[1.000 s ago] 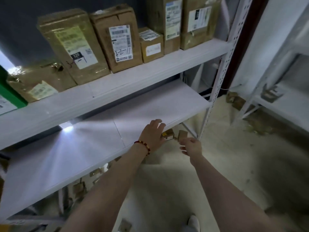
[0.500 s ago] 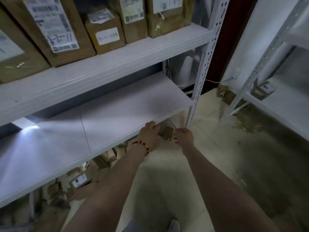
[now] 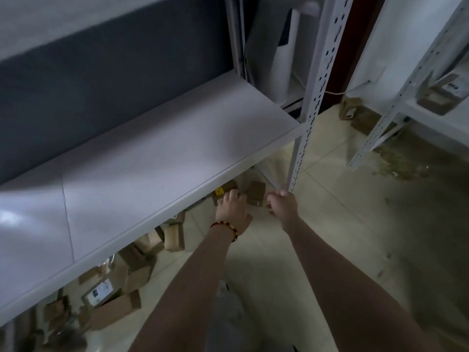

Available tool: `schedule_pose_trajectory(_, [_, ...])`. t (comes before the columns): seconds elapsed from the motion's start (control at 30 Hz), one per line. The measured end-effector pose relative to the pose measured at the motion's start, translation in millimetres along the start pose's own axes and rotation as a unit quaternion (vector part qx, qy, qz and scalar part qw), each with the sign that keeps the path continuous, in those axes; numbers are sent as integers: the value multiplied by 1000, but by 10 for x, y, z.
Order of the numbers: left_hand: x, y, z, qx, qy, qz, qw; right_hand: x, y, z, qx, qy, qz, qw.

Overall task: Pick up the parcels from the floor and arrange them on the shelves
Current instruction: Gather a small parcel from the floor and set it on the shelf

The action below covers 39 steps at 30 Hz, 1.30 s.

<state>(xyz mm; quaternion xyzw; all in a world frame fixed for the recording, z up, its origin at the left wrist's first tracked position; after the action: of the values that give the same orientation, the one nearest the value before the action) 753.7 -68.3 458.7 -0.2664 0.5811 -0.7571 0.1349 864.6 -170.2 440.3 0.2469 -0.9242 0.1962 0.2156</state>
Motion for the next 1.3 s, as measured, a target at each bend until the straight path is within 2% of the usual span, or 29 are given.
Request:
schedule_pose_trajectory(0.23, [-1080, 1176, -357, -16, 14, -15, 1000, -1185, 374, 820, -27, -3, 16, 999])
schedule_pose_trajectory(0.43, [-1869, 2001, -632, -61, 61, 17, 996, -2442, 805, 1713, -8, -32, 30, 999])
schedule_pose_trajectory(0.53, [-2189, 2387, -837, -69, 75, 33, 994, -2676, 946, 1880, -6, -42, 39, 998])
schedule_pose_trajectory(0.7, [-2591, 2960, -1053, -78, 82, 13, 994, -3142, 1144, 2224, 14, -50, 29, 998])
schedule_pose_trajectory(0.93, [-2972, 3414, -951, -147, 133, 18, 980, -3553, 1278, 2544, 45, -82, 23, 995])
schedule_pose_trajectory(1.3, [-3654, 4212, -1013, -54, 22, 11, 998, -3992, 1399, 2906, 15, -113, 10, 993])
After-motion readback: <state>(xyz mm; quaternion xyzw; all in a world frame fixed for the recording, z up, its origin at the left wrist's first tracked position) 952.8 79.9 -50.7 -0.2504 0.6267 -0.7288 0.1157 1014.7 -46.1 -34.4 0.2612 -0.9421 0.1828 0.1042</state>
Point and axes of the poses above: each hand's wrist, its own x-axis away from the middle knuckle, its own y-axis out of the palm, z = x × y, the point moved 3 cm from there along -x, towards the middle knuckle, and after that the axes turned 1 degree about x, right-handed, at the moved point
